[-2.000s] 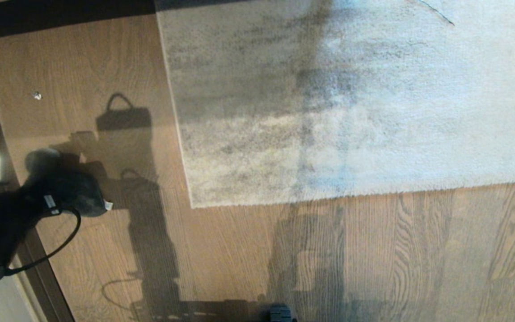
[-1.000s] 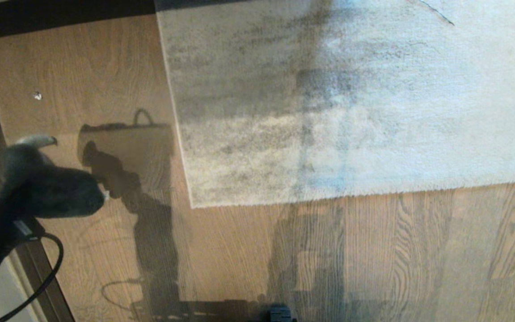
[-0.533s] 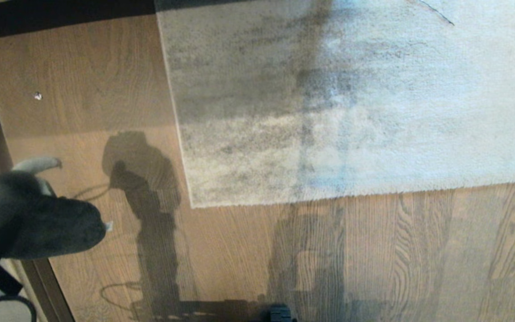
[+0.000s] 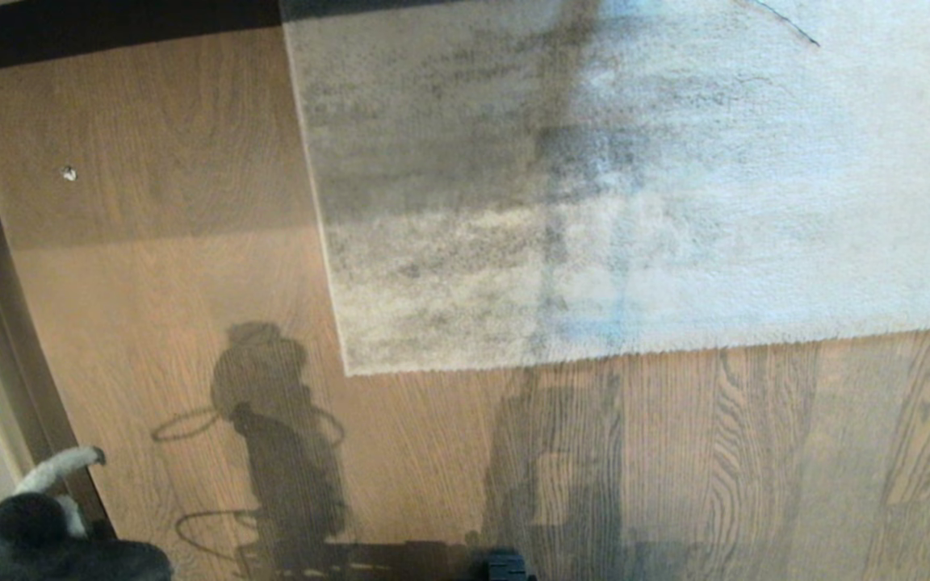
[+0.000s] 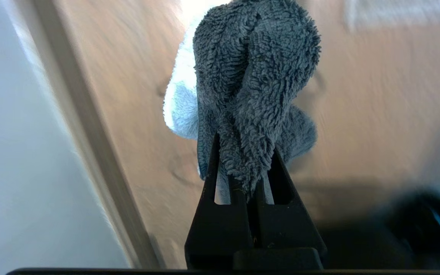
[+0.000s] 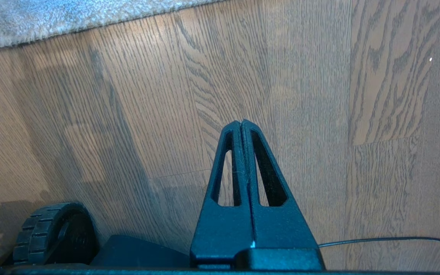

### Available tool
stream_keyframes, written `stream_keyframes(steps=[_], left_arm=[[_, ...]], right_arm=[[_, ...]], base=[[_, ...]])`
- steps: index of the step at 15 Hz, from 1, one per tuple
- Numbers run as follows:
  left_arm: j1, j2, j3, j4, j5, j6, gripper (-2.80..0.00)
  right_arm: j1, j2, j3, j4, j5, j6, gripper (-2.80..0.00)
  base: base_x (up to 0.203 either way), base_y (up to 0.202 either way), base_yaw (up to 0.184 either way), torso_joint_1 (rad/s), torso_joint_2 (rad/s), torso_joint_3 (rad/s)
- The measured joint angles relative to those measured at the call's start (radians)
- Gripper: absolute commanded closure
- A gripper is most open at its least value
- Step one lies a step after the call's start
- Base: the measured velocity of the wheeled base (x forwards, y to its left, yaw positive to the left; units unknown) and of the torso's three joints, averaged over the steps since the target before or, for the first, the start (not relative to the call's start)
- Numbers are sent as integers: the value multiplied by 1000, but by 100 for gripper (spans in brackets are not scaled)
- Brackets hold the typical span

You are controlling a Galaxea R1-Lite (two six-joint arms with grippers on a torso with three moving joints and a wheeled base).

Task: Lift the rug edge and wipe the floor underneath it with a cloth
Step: Lift up the carpet

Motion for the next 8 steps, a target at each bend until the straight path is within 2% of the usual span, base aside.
stream_keyframes(steps=[2,8], left_arm=[[0,-97,0,100,-44,-1,0],[-2,-199,5,96,-52,-9,0]], right_arm=[[0,0,0,0,0,0,0],[0,0,0,0,0,0,0]], base=[[0,0,0,0,0,0],[0,0,0,0,0,0]])
